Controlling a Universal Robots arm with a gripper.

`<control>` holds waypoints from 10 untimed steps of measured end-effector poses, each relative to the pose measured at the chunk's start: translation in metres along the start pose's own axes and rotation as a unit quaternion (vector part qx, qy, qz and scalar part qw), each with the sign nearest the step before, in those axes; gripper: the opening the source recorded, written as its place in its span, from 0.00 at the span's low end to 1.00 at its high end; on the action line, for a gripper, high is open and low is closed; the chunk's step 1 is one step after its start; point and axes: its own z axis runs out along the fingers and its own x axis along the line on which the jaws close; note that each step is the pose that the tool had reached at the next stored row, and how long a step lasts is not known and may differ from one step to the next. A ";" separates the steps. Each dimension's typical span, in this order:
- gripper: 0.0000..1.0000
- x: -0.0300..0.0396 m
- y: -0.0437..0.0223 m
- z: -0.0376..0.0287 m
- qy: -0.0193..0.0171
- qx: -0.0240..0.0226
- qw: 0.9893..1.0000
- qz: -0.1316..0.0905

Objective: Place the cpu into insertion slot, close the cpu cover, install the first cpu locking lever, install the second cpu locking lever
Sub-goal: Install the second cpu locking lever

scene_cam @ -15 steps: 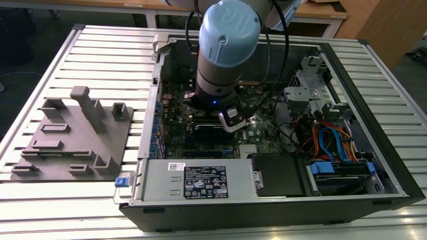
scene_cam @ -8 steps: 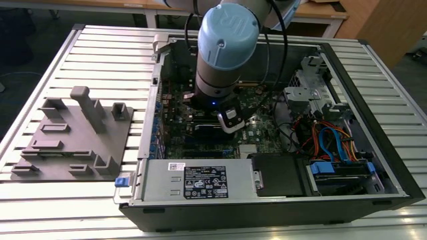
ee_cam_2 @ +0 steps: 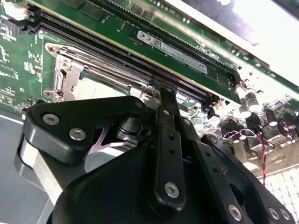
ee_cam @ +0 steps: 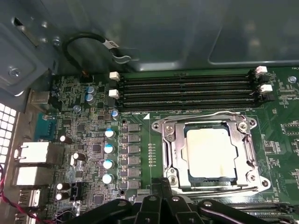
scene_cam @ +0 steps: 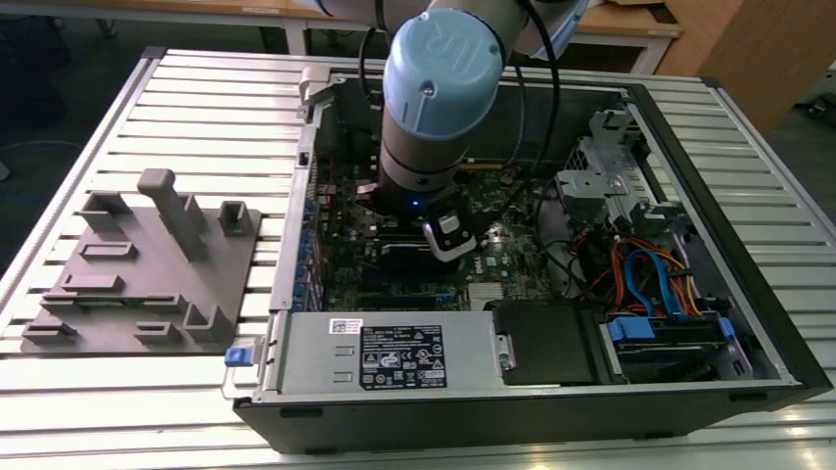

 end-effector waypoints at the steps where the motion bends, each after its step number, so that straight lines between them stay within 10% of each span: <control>1: 0.10 0.0001 0.0000 0.0001 0.000 -0.001 1.000 0.000; 10: 0.10 0.0011 0.0017 -0.0046 0.000 -0.002 1.000 0.000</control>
